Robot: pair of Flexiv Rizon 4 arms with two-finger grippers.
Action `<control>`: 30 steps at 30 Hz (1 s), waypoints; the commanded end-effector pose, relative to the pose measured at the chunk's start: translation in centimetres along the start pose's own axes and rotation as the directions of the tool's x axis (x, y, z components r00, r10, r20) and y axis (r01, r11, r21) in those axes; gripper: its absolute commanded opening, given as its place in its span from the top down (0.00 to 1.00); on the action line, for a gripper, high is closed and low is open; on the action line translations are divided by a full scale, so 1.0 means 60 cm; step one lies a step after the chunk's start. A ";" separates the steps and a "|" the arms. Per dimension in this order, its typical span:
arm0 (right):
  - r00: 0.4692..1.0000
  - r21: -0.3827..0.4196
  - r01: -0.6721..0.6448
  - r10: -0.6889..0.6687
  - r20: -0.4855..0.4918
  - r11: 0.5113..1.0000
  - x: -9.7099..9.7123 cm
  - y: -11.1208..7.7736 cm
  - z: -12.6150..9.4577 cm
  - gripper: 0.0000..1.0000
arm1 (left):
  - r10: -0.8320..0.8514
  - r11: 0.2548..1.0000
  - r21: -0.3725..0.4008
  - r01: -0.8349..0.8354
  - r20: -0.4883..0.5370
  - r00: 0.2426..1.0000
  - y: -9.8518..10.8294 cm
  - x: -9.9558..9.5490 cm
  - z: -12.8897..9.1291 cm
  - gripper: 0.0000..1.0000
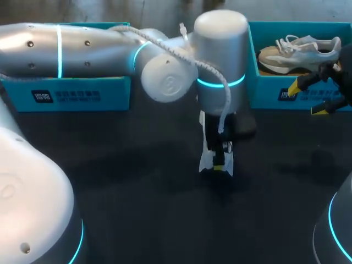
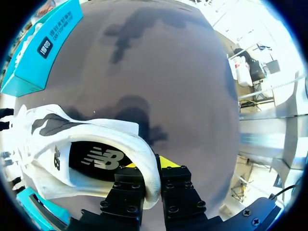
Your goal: Take the shoe out of the shoebox, open the shoe tongue, remove and reinsert the insole, then place the shoe into the shoebox
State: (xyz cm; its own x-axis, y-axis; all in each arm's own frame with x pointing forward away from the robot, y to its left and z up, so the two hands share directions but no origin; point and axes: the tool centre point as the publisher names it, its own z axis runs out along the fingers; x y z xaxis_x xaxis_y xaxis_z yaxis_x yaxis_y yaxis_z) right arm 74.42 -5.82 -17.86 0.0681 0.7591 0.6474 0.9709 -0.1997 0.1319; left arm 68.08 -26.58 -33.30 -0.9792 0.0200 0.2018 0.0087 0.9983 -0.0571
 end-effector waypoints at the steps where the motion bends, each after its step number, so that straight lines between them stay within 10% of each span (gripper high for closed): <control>1: 1.000 -0.001 -0.002 0.002 0.004 1.000 0.001 -0.001 0.001 0.00 | 0.005 1.000 -0.002 -0.005 0.008 1.000 0.021 0.009 -0.054 1.00; 30: 1.000 -0.001 -0.002 0.002 0.004 1.000 0.001 -0.001 0.001 0.00 | 0.018 0.999 -0.026 -0.020 -0.067 0.998 0.145 0.038 -0.243 1.00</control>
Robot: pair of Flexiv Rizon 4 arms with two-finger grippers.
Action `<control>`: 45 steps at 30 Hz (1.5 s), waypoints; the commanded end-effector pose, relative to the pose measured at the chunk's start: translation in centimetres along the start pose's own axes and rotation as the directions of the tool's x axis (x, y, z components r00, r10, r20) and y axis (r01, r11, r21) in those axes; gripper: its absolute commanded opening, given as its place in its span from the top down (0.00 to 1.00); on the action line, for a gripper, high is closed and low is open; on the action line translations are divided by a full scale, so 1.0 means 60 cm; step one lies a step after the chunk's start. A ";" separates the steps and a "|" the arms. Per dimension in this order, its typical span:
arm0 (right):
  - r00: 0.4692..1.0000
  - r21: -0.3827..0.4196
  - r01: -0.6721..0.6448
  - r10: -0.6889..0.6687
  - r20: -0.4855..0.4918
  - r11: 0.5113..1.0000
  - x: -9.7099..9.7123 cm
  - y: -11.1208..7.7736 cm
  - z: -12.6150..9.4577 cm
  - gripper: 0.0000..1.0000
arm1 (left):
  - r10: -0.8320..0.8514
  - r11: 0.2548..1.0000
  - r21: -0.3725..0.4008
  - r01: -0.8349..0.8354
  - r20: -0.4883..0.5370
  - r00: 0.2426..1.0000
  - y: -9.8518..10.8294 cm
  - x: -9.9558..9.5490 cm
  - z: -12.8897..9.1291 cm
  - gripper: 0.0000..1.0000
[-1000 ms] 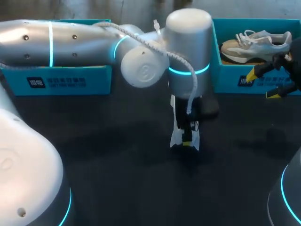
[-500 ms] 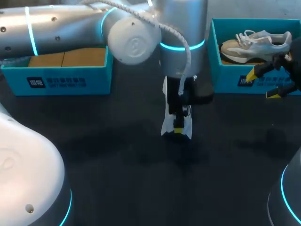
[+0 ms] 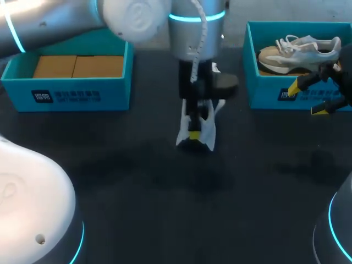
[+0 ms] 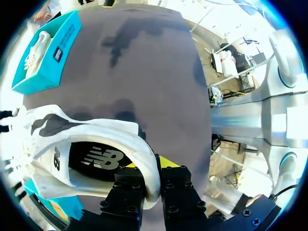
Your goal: Take the shoe out of the shoebox, open the shoe tongue, remove and reinsert the insole, then place the shoe into the shoebox
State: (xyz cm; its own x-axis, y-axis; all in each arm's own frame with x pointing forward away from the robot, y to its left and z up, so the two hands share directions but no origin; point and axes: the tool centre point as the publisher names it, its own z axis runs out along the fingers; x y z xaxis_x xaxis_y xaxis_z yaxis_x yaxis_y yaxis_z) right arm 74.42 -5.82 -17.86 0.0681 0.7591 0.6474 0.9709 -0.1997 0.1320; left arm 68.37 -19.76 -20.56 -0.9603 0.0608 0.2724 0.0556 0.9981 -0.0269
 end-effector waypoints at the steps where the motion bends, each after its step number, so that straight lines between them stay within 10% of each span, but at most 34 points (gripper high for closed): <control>1: 1.000 -0.001 -0.002 0.002 0.004 1.000 0.001 -0.001 0.001 0.00 | -0.020 1.000 0.012 0.020 0.007 1.000 0.053 0.000 -0.030 1.00; 14: 1.000 -0.001 -0.002 0.002 0.004 1.000 0.001 -0.001 0.001 0.00 | -0.018 0.999 -0.027 0.018 -0.010 1.000 0.167 -0.009 -0.097 1.00; 30: 1.000 -0.001 -0.002 0.002 0.004 1.000 0.001 -0.001 0.001 0.00 | -0.052 0.997 -0.062 0.051 -0.013 0.999 0.349 -0.094 -0.232 1.00; 45: 1.000 -0.001 -0.002 0.002 0.004 1.000 0.001 -0.001 0.001 0.00 | -0.060 0.996 -0.070 0.056 -0.059 0.996 0.486 -0.154 -0.278 1.00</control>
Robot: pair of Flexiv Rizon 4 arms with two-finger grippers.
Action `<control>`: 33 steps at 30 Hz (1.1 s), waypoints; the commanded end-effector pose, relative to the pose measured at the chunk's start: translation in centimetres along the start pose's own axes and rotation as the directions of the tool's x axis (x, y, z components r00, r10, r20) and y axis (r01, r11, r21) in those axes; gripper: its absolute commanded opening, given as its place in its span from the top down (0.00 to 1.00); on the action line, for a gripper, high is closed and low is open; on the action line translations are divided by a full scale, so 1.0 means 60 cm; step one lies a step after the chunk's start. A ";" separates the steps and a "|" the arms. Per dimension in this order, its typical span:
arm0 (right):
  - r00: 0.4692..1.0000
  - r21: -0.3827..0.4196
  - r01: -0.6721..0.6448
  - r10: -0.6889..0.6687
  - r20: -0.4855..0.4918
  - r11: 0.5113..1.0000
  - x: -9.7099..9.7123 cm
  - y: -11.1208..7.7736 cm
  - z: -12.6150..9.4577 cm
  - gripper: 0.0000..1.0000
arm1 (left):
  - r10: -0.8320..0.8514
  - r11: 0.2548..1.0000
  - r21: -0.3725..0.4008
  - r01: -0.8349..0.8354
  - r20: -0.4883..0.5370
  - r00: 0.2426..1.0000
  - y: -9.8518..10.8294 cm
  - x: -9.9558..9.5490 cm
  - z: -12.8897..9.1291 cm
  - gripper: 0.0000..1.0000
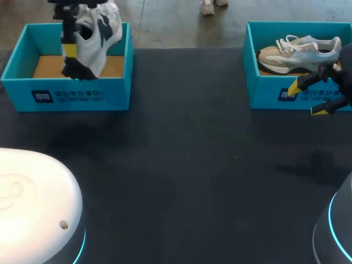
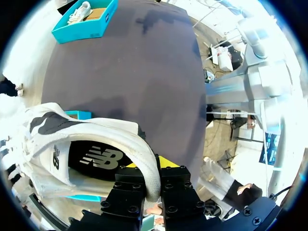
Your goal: Take the shoe out of the shoebox, open the shoe tongue, remove and reinsert the insole, then place the shoe into the shoebox
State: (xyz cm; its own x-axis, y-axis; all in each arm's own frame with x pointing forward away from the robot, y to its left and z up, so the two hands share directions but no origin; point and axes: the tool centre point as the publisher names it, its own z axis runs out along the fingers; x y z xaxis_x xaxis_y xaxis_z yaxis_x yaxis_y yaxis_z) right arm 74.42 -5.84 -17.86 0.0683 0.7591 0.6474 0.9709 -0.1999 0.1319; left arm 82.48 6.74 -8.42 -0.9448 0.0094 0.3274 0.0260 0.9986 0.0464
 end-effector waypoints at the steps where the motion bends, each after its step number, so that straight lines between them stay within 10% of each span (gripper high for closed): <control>1: 1.000 -0.001 -0.002 0.002 0.004 1.000 0.001 -0.001 0.001 0.00 | -0.013 1.000 -0.010 0.013 -0.001 1.000 0.048 -0.014 -0.014 1.00; 33: 1.000 -0.001 -0.002 0.002 0.004 1.000 0.001 -0.001 0.001 0.00 | -0.139 0.990 0.042 0.138 0.039 0.989 0.317 -0.129 -0.003 1.00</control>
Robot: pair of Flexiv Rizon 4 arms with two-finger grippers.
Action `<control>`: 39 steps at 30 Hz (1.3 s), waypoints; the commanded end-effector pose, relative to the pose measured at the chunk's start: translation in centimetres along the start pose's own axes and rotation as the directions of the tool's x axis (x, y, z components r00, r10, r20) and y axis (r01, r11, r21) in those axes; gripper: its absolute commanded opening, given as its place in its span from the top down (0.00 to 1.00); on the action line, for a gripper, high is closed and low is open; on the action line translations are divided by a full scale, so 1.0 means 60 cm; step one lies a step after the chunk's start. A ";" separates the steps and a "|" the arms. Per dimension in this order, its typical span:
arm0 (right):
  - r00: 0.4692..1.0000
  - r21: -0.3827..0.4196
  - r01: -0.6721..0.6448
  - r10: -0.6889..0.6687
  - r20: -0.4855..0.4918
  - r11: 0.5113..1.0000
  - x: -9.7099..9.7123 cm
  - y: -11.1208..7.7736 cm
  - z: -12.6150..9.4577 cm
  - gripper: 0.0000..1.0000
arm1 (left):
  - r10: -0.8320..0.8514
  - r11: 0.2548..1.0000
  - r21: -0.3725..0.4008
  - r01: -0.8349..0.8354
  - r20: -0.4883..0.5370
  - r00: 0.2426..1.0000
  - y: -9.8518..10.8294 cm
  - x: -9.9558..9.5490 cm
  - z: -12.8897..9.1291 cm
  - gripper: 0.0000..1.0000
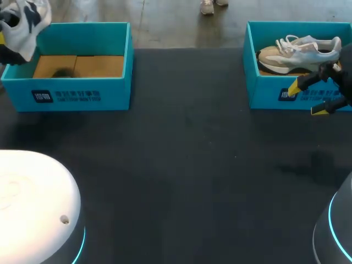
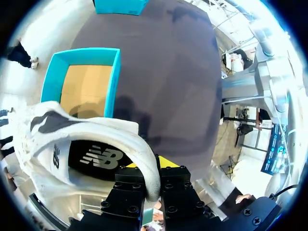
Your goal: Take the shoe out of the shoebox, open the shoe tongue, remove and reinsert the insole, then place the shoe into the shoebox
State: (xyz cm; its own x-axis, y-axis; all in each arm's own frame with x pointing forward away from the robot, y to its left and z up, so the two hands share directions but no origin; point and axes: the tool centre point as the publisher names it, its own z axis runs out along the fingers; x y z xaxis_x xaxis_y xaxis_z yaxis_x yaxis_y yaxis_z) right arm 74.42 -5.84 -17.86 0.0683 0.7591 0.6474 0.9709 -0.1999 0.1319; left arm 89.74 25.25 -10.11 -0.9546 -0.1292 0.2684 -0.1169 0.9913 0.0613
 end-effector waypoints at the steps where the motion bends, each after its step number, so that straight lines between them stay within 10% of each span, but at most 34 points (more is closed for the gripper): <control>1: 1.000 -0.001 -0.002 0.002 0.004 1.000 0.001 -0.001 0.001 0.00 | 0.002 1.000 0.010 -0.001 -0.013 1.000 0.005 -0.009 -0.006 1.00; 14: 1.000 -0.001 -0.002 0.002 0.004 1.000 0.001 -0.001 0.001 0.00 | 0.002 1.000 0.010 -0.001 -0.013 1.000 0.005 -0.009 -0.006 1.00; 25: 1.000 -0.001 -0.002 0.002 0.004 1.000 0.001 -0.001 0.001 0.00 | 0.032 0.999 0.004 -0.032 -0.033 0.999 0.056 -0.164 -0.002 1.00; 39: 1.000 -0.001 -0.002 0.002 0.004 1.000 0.001 -0.001 0.001 0.00 | 0.152 0.988 0.041 -0.151 -0.028 0.988 0.054 -0.224 0.007 1.00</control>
State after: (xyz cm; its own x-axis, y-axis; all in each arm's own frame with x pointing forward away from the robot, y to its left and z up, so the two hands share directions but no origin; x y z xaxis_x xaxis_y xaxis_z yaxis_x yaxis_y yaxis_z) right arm 74.42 -5.83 -17.86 0.0682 0.7591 0.6474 0.9709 -0.1998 0.1320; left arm 101.19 30.01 -13.86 -0.9659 0.0154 0.2584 0.0124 0.9998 -0.0130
